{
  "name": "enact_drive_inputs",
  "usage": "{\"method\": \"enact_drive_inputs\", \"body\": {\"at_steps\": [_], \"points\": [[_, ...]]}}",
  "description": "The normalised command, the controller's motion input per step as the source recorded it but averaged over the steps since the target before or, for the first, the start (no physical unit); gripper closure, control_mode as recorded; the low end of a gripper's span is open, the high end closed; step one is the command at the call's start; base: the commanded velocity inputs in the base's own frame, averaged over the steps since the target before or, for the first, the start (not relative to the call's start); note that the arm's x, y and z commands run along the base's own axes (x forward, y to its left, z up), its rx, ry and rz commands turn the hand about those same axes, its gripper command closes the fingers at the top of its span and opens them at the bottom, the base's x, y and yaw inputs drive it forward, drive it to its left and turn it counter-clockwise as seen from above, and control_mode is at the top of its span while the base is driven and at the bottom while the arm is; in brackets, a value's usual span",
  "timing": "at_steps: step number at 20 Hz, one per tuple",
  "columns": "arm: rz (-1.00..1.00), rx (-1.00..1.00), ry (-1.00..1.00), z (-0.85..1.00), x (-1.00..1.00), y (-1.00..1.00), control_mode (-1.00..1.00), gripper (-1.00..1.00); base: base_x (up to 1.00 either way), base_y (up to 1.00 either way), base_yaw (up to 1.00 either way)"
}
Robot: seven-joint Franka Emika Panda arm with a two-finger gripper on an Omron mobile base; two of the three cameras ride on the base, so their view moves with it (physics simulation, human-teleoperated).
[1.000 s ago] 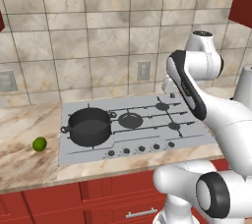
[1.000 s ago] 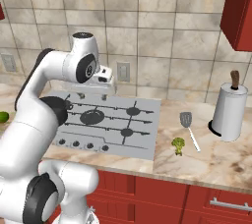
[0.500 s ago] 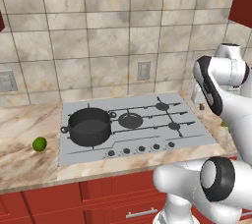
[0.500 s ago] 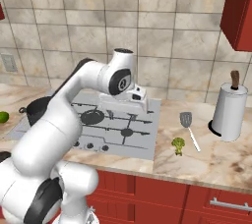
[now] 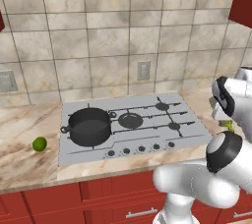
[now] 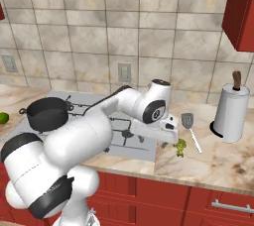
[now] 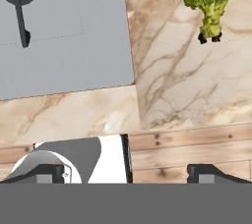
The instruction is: Put the broccoli and lime in the pot. Retrieve the spatula and lightly stir the vegetables in the pot.
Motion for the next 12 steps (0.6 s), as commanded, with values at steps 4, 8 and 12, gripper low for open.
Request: {"method": "enact_drive_inputs", "body": {"at_steps": [4, 8, 12], "points": [[0.0, 0.02, -0.03, -0.15, 0.6, -0.51, -1.0, -1.0, 0.0, 0.0, 0.0], [-0.02, 0.0, 0.06, 0.0, 0.68, -0.22, -1.0, -1.0, 0.0, 0.0, 0.0], [-0.04, 0.03, 0.05, -0.23, 0.33, -0.17, -1.0, -1.0, 0.0, 0.0, 0.0]]}}
